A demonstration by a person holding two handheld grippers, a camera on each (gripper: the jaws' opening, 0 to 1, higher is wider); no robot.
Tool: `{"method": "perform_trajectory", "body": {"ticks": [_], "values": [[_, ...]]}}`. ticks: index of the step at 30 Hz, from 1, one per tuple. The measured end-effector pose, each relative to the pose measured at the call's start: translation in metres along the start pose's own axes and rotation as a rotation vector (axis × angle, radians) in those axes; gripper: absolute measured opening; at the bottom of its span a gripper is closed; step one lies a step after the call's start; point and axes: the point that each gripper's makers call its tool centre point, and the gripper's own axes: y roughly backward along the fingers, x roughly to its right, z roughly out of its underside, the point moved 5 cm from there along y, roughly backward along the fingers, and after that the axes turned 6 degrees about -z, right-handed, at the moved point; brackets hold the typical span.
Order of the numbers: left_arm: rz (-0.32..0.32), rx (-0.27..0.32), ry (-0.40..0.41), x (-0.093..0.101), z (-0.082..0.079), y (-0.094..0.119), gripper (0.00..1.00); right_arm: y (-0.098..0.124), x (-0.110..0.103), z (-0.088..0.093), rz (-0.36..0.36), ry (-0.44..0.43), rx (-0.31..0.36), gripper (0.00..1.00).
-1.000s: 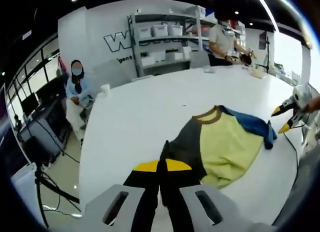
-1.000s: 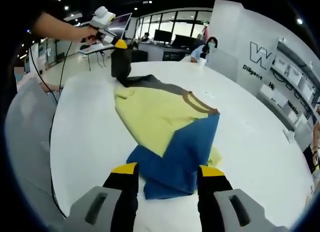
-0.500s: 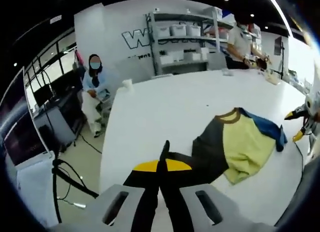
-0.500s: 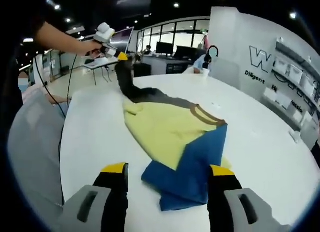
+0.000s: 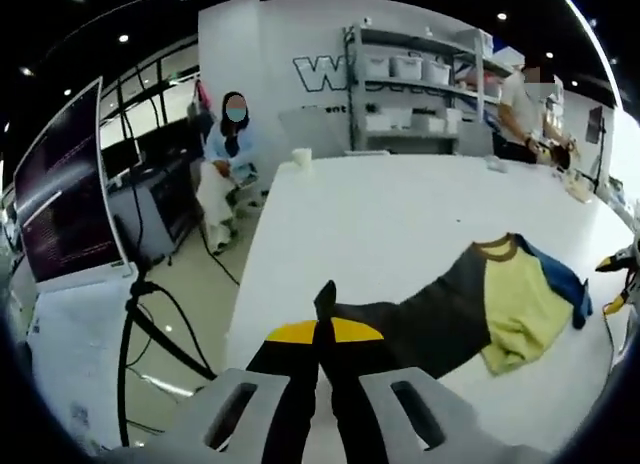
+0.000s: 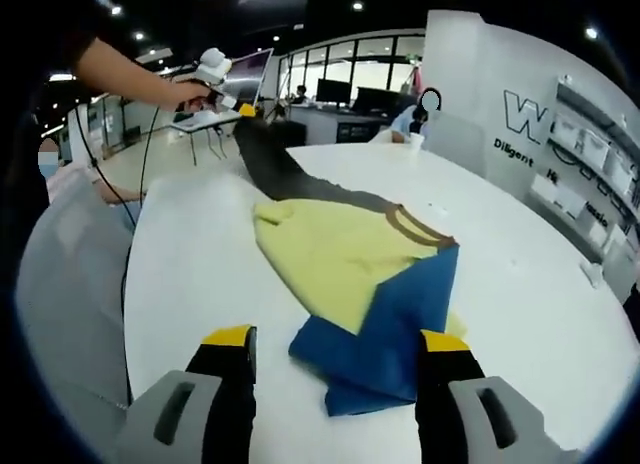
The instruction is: Fold the garment on the visible template until the final outline fits inside the template.
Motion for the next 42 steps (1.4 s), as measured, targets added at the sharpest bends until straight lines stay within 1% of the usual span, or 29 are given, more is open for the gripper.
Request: {"method": "perform_trajectory", "body": {"ticks": [6,8,11,15,16,17,18,19,22,23,24,26,27,32,36,38,42], "values": [[-0.016,-0.012,-0.001,-0.007,0.012,-0.007,0.05,0.003,0.001,0.0,0.006,0.004,-0.008,0.62],[-0.023,-0.022,-0.038,-0.01,0.017,-0.013,0.05,0.004,0.001,0.0,0.009,0.004,-0.011,0.63],[-0.027,-0.038,-0.036,-0.013,0.027,-0.018,0.05,0.005,0.001,-0.001,0.013,0.0,-0.012,0.63],[-0.034,-0.045,-0.073,-0.013,0.038,-0.022,0.05,0.006,0.0,-0.001,0.017,0.001,-0.015,0.63],[-0.034,-0.052,-0.085,-0.013,0.041,-0.024,0.05,0.006,0.0,-0.001,0.018,-0.001,-0.016,0.63],[-0.03,-0.046,-0.106,-0.013,0.042,-0.026,0.05,0.006,0.0,-0.001,0.019,-0.002,-0.018,0.63],[-0.036,-0.036,-0.153,-0.014,0.043,-0.027,0.05,0.007,0.0,0.0,0.02,-0.002,-0.02,0.63],[-0.036,-0.034,-0.173,-0.013,0.044,-0.028,0.05,0.007,0.0,0.0,0.021,-0.003,-0.022,0.63],[-0.024,-0.051,-0.197,-0.01,0.049,-0.032,0.05,0.008,0.0,0.001,0.025,-0.004,-0.024,0.63],[-0.026,-0.056,-0.246,-0.011,0.051,-0.034,0.05,0.008,0.0,0.001,0.026,-0.007,-0.026,0.63],[-0.03,-0.057,-0.266,-0.011,0.052,-0.035,0.05,0.009,0.0,0.001,0.027,-0.007,-0.027,0.63],[-0.031,-0.074,-0.271,-0.011,0.057,-0.038,0.05,0.009,0.0,0.002,0.028,-0.008,-0.031,0.63],[-0.028,-0.092,-0.269,-0.011,0.061,-0.04,0.05,0.009,0.0,0.002,0.03,-0.01,-0.032,0.63],[-0.06,-0.119,-0.257,-0.018,0.07,-0.046,0.05,0.009,0.0,0.002,0.035,-0.015,-0.035,0.63],[-0.064,-0.129,-0.284,-0.018,0.077,-0.045,0.05,0.01,0.0,0.003,0.039,-0.017,-0.043,0.63],[-0.08,-0.121,-0.311,-0.02,0.077,-0.043,0.05,0.01,0.0,0.003,0.04,-0.019,-0.044,0.63],[-0.092,-0.125,-0.331,-0.025,0.078,-0.042,0.06,0.01,0.001,0.004,0.041,-0.02,-0.044,0.63]]}}
